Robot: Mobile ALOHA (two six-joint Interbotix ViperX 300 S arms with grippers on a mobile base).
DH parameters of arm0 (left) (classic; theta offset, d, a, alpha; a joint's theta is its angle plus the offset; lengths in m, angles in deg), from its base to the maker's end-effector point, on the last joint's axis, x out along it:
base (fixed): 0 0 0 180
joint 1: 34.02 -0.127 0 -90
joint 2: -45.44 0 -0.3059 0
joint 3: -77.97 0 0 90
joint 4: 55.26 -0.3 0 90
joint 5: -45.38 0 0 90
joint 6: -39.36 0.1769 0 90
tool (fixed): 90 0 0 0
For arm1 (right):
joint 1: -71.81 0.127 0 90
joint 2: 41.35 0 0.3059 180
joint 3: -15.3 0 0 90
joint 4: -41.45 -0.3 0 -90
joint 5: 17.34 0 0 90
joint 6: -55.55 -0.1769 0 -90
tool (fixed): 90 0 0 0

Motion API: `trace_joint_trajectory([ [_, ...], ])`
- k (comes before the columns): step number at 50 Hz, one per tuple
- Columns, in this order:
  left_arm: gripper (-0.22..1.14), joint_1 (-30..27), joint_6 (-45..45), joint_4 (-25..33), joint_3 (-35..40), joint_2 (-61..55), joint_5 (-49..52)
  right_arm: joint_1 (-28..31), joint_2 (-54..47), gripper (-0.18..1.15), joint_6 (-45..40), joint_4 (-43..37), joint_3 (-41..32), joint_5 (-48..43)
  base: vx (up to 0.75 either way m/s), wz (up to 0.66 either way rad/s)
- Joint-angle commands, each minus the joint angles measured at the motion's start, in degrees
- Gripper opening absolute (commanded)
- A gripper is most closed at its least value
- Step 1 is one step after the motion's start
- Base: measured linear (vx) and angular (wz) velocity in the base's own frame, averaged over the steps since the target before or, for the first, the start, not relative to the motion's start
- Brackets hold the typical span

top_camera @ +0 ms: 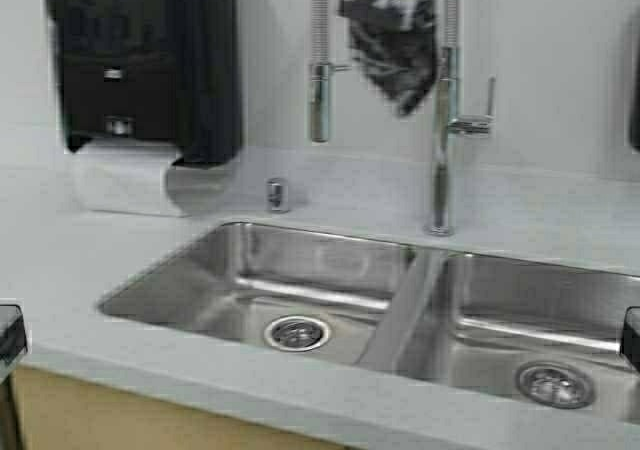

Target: Get the cloth and wipe up the spill under the wine glass

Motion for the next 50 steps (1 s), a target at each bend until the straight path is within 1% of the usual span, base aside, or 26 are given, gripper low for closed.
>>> trace_joint_trajectory([
  [1, 0.02, -0.1, -0.3, 0.4, 0.7, -0.4, -0.3, 1.2, 1.1, 0.05, 0.0, 0.1, -0.6, 0.6, -0.11, 0.24],
  [14, 0.02, -0.1, -0.5, 0.6, 0.9, -0.4, -0.3, 2.5, 1.0, 0.05, 0.0, 0.1, 4.5, 4.9, -0.11, 0.33],
  [23, 0.02, -0.1, -0.4, 0.6, 1.1, -0.4, -0.3, 2.5, 1.0, 0.05, 0.0, 0.1, 8.3, 5.6, -0.11, 0.51],
  [39, 0.02, -0.1, 0.4, 0.6, 1.0, -0.2, -0.7, 2.4, 0.6, 0.05, 0.0, 0.1, 8.7, 5.5, -0.1, 0.6],
  [50, 0.02, -0.1, 0.4, 0.6, 0.8, -0.4, -1.0, 0.4, -0.4, 0.05, 0.1, 0.1, 9.7, 5.5, -0.08, 0.56],
])
